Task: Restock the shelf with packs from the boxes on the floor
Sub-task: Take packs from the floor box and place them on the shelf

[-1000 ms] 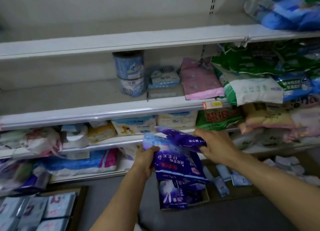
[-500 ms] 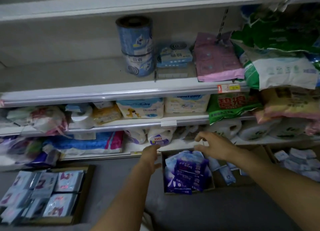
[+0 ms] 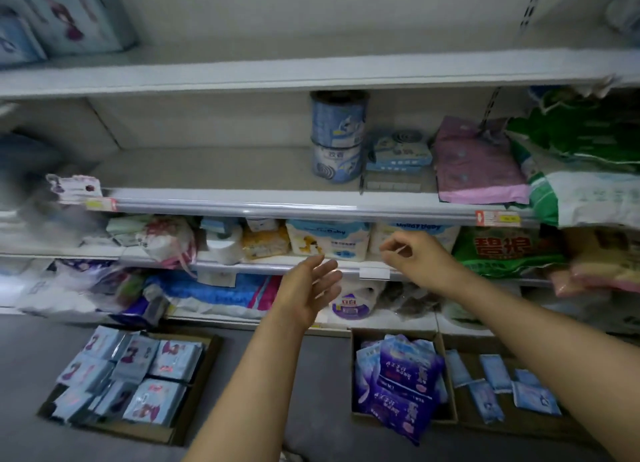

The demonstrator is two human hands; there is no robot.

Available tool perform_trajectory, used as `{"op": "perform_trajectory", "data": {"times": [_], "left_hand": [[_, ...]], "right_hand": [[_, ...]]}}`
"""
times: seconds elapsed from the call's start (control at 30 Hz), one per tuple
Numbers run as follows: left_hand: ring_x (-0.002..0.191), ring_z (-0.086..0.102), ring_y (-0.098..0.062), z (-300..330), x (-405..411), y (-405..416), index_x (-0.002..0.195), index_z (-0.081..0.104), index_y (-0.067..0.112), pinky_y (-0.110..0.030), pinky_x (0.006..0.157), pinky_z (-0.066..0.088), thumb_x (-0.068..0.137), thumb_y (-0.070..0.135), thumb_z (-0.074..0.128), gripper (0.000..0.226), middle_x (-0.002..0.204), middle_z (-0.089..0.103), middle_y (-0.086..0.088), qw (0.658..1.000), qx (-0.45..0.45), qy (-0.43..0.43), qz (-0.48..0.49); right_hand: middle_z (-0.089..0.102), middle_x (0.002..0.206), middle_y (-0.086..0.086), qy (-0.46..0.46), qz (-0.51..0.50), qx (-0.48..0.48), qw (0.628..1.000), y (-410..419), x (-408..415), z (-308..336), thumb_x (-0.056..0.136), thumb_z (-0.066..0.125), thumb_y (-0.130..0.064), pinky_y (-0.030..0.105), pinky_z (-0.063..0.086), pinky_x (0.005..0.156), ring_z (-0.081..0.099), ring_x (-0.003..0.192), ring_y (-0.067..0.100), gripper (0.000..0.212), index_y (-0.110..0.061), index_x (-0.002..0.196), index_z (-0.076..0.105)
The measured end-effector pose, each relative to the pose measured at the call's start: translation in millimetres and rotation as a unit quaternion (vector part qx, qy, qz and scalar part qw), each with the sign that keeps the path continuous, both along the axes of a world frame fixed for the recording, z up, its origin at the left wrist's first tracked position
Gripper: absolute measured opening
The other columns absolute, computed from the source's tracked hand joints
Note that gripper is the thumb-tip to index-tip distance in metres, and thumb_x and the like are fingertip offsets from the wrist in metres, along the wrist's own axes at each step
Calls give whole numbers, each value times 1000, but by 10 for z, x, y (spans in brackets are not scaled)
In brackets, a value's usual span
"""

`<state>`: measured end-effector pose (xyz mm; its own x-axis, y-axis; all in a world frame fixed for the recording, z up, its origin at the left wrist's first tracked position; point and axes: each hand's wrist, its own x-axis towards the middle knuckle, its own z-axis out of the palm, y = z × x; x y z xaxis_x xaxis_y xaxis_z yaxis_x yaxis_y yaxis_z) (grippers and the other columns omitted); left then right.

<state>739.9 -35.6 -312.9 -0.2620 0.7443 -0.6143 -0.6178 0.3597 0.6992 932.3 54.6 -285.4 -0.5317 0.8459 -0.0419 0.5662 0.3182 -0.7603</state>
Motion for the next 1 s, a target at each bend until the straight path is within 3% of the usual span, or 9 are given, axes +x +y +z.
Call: {"op": "perform_trajectory", "data": {"times": [0.17,0.33,0.47,0.67,0.87,1.0], "left_hand": [[92,68,-20,508,-398,-114,97,66,13,-34,72,53,99,24,53,16,101,73,-6,998,51,32,23],[90,68,-20,1104,-1155,-169,108,62,15,-33,70,54,99,23,53,15,102,72,-5,988,108,76,79],[87,68,-19,1500,-1841,-193,106,59,17,-33,68,52,101,21,49,12,98,70,-5,976,148,106,118],[87,70,-19,1875,-2959,-207,104,64,16,-34,73,54,99,21,54,12,97,74,-5,960,177,169,133],[84,71,-18,2182,-4191,-199,108,65,14,-36,79,56,98,22,56,16,103,73,-7,942,197,223,155],[90,70,-20,2336,-4781,-140,107,64,17,-37,80,55,98,22,57,13,106,73,-7,936,191,245,165]], "right_hand": [[66,90,-12,31,37,15,999,5,-395,429,91,64,-21,24,48,74,62,83,4,14,-33,85,63],[69,84,-8,71,75,51,993,15,-1198,991,92,63,-19,21,51,67,67,78,10,9,-26,89,66],[69,80,-4,111,101,67,986,-5,-1948,1306,93,60,-17,23,52,67,69,76,14,16,-31,85,62],[69,84,7,188,104,84,973,33,-3164,1667,93,60,-6,10,47,57,67,70,19,10,-14,90,66],[71,88,5,231,106,97,962,204,-4373,1943,93,61,-11,26,54,65,70,71,18,14,-23,87,67],[70,89,1,231,104,98,963,311,-4876,2006,91,63,-14,23,53,65,69,72,16,8,-18,95,67]]}}
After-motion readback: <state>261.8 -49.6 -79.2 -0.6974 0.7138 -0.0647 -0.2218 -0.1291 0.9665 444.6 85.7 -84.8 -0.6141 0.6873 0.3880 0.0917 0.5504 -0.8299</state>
